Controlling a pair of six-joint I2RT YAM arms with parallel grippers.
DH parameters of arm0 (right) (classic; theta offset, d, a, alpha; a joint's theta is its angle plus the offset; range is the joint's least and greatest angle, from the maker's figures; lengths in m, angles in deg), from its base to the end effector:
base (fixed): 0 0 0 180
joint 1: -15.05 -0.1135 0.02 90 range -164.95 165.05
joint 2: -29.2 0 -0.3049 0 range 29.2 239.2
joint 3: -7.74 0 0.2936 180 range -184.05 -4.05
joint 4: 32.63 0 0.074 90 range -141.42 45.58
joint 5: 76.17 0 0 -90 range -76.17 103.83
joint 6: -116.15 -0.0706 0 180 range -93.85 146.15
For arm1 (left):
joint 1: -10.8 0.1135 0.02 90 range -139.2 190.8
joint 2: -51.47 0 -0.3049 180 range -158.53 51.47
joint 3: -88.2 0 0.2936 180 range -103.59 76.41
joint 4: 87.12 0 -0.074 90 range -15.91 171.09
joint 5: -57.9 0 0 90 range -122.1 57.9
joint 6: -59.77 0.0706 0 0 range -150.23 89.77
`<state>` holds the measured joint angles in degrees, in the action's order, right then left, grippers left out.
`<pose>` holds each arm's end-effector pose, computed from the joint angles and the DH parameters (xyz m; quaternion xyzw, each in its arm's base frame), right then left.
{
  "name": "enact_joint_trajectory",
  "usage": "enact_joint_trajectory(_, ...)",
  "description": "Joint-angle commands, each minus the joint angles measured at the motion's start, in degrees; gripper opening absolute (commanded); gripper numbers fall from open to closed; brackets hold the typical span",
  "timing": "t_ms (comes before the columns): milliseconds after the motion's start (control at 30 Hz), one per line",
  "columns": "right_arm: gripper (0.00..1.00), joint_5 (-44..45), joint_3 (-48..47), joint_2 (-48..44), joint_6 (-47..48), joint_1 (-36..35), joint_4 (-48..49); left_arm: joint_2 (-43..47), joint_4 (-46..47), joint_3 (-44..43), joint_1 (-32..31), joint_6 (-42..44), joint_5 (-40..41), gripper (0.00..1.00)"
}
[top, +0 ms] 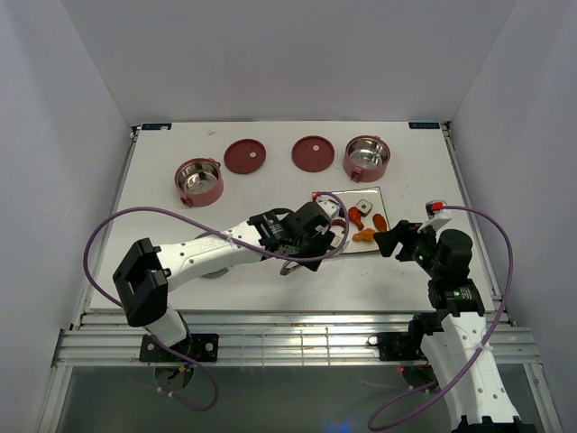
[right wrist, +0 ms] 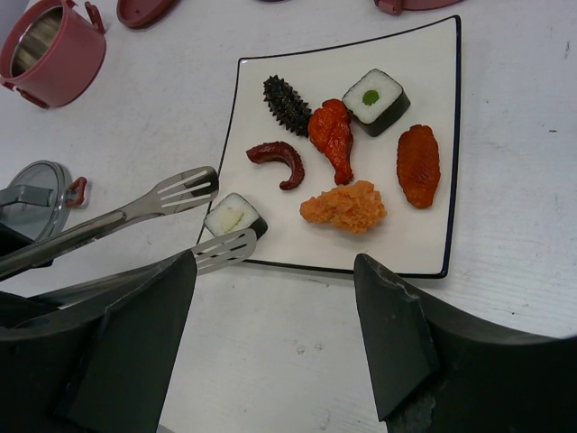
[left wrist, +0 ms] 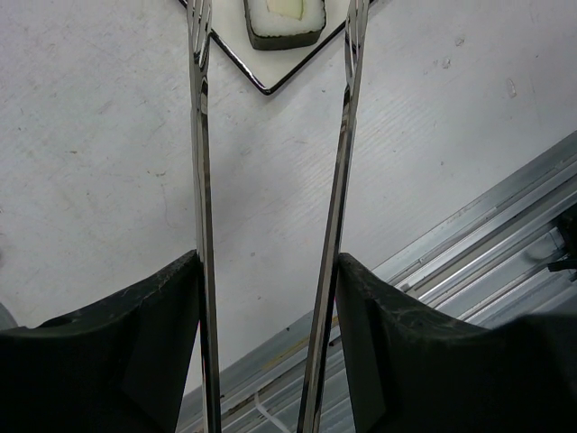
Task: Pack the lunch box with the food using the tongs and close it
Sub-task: Pick up the fake food from the plate.
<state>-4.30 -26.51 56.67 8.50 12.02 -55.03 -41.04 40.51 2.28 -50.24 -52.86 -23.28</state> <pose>0.1755 0.0313 0.2508 0.0056 0.7924 0.2306 0.5647 0.2027 -0.3440 0.2612 0.2966 0.9140 -0.1227 0.2482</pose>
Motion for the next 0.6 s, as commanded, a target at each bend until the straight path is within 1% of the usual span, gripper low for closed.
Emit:
enact_joint_trajectory(0,0.76,-0.3,-0.2,-0.2,0.8,0.0,1.0,0.0,2.3,-2.2,-0.4,0.9,0.7,0.68)
enact_joint_trajectory(233,0.76,-0.3,-0.1,-0.4,0.8,0.0,1.0,-1.6,2.3,-2.8,-0.4,0.9,0.5,0.67)
enact_joint_trajectory(467,0.76,-0.3,0.1,-0.9,0.7,0.0,1.0,-1.3,2.1,-3.2,-0.4,0.1,1.4,0.61)
enact_joint_trajectory(567,0.76,-0.3,0.1,-1.0,0.7,0.0,1.0,-0.7,0.9,-4.2,-0.4,-0.4,3.4,0.58)
